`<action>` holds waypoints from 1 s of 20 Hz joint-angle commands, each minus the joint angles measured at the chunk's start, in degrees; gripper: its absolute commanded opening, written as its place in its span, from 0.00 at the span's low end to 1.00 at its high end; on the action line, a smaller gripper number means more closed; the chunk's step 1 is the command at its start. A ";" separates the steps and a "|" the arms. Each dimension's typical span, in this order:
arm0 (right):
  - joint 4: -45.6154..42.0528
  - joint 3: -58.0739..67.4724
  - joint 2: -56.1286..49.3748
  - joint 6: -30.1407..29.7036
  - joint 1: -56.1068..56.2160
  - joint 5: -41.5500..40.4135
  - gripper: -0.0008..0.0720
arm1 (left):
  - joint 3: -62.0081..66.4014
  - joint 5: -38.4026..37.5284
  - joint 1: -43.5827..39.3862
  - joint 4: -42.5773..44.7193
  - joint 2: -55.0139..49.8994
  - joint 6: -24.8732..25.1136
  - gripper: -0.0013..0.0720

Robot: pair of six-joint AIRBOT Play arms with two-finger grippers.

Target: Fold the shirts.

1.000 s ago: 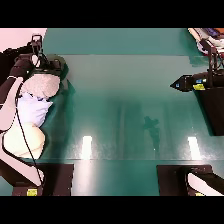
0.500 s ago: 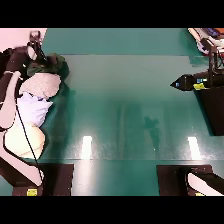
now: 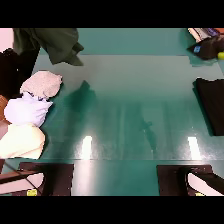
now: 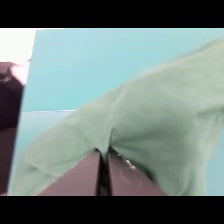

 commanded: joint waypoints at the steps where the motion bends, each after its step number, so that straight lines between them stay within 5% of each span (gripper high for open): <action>1: -0.20 6.54 0.02 -0.02 0.04 -0.17 0.04 | -1.92 -11.15 -9.18 -0.04 7.72 -0.96 0.05; 4: -0.13 8.52 0.02 -0.02 0.04 2.10 0.04 | -10.19 -15.39 -20.65 -0.92 7.39 -3.82 0.05; 8: -0.15 8.70 0.07 0.00 0.04 6.01 0.04 | -30.58 -2.78 -33.77 -10.03 7.37 -3.82 0.07; 10: -0.17 8.68 0.02 -0.02 0.04 8.15 0.04 | -38.34 7.13 -37.13 -11.58 7.37 -3.74 0.71; 15: -0.17 8.68 0.02 -0.02 0.04 10.86 0.04 | -34.84 -1.57 -26.93 -1.11 8.41 -3.96 0.72; 20: -0.17 8.68 0.02 -0.02 0.04 10.84 0.04 | -41.88 -1.51 -6.45 -5.62 8.33 -3.89 0.72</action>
